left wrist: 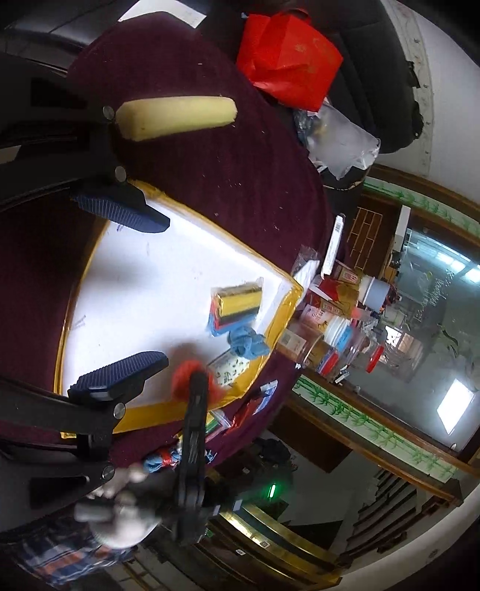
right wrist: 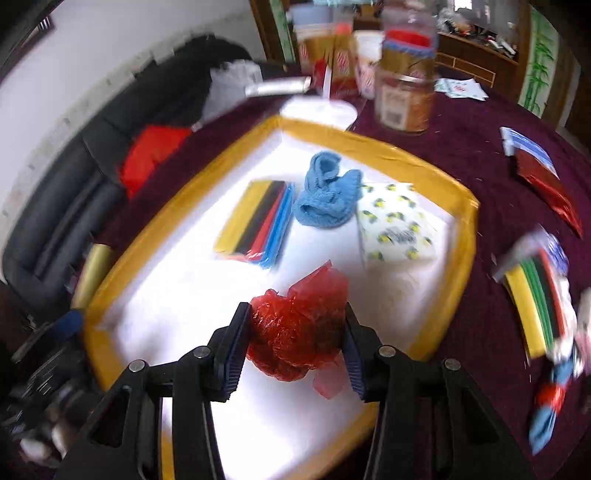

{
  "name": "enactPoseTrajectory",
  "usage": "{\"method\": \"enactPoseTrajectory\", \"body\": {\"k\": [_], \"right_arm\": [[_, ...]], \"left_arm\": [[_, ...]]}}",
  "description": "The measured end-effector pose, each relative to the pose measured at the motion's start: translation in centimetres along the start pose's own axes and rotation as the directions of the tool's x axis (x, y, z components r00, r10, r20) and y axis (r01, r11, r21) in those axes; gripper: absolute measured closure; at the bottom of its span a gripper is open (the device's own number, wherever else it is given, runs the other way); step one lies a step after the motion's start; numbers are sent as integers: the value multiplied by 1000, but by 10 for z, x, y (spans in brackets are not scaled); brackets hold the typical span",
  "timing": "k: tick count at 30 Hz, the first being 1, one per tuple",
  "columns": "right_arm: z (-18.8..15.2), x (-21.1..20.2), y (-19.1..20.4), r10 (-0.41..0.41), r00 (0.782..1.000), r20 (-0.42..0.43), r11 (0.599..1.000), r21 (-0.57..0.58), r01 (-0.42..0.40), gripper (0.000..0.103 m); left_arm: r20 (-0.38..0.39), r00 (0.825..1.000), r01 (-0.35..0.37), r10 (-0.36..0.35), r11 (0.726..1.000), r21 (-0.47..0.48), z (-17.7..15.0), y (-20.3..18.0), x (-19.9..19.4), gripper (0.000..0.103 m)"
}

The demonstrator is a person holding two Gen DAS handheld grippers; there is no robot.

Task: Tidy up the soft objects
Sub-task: 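Release the red plastic bag in the tray and withdraw the right tool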

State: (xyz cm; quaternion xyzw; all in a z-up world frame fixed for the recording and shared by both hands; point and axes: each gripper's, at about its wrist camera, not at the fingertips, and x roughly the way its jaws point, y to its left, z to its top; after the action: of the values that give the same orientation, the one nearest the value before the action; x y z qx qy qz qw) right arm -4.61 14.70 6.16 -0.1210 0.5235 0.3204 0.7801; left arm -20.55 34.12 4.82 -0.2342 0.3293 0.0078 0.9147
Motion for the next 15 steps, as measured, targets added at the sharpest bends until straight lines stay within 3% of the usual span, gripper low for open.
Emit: {"method": "enactPoseTrajectory", "body": {"k": [6, 9, 13, 15], "right_arm": [[36, 26, -15, -158, 987, 9, 987, 22, 158, 55], [40, 19, -24, -120, 992, 34, 991, 64, 118, 45], [33, -14, -21, -75, 985, 154, 994, 96, 61, 29], [32, -16, -13, -26, 986, 164, 997, 80, 12, 28]], "left_arm": [[-6, 1000, 8, -8, 1000, -14, -1, 10, 3, 33], [-9, 1000, 28, -28, 999, -19, -1, 13, 4, 33], [-8, 999, 48, -48, 999, -25, -1, 15, 3, 32], [0, 998, 64, -64, 998, -29, 0, 15, 1, 32]]}}
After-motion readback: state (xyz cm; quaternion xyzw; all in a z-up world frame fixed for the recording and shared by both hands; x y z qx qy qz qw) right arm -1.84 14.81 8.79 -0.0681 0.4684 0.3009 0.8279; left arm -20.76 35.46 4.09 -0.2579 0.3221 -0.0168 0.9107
